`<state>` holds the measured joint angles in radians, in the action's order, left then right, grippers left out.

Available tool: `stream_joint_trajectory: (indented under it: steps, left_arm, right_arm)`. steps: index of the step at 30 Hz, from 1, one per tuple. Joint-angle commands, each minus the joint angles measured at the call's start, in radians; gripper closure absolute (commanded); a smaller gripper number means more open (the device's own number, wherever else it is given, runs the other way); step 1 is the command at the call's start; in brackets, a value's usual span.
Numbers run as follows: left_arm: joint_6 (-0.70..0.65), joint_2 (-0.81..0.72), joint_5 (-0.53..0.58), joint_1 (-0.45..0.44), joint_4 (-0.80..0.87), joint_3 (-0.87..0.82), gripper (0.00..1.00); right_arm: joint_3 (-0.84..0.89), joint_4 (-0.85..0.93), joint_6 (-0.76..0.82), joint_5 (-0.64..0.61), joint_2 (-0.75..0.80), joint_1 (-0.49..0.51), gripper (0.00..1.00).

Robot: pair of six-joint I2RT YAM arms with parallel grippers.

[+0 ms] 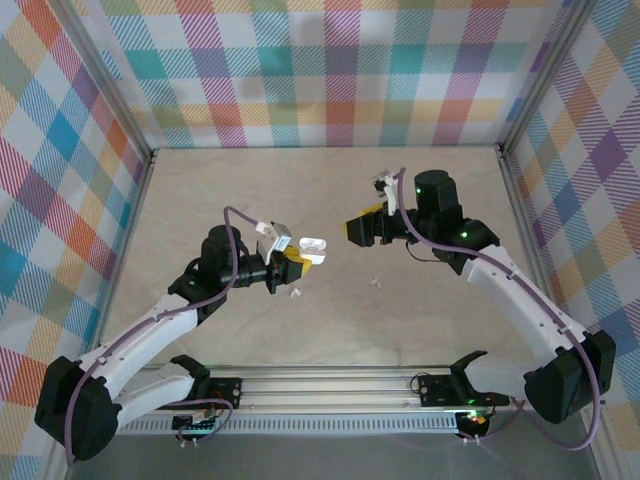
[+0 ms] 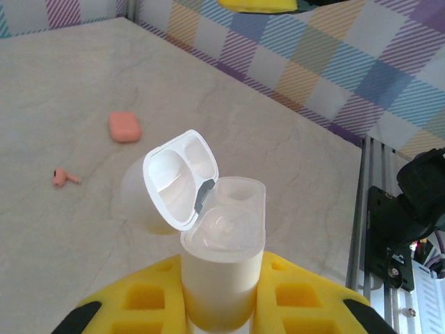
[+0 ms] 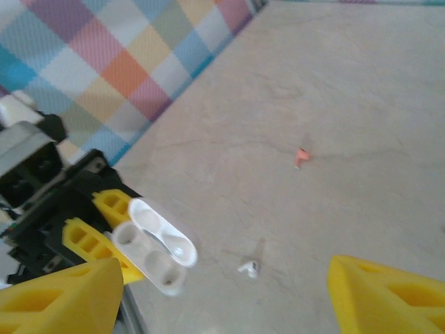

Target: Insert the wireless bluetooth earbuds into the charging case

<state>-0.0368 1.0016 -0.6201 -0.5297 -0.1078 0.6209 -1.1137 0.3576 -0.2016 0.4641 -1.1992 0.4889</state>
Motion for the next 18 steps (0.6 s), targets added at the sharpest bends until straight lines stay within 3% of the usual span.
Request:
stream_joint_trajectory:
  steps: [1,8,18]
  left_arm:
    - [0.030,-0.053,0.059,-0.005,-0.019,-0.047,1.00]
    - [-0.003,-0.127,0.130,-0.004,0.039,-0.078,1.00]
    - [-0.053,-0.187,0.079,-0.004,0.061,-0.089,1.00]
  right_arm:
    - [0.016,0.138,-0.007,-0.191,-0.001,-0.012,0.23]
    - [-0.028,0.350,0.119,-0.309,-0.143,-0.013,0.34]
    - [0.003,0.340,0.183,-0.387,-0.295,-0.013,0.44]
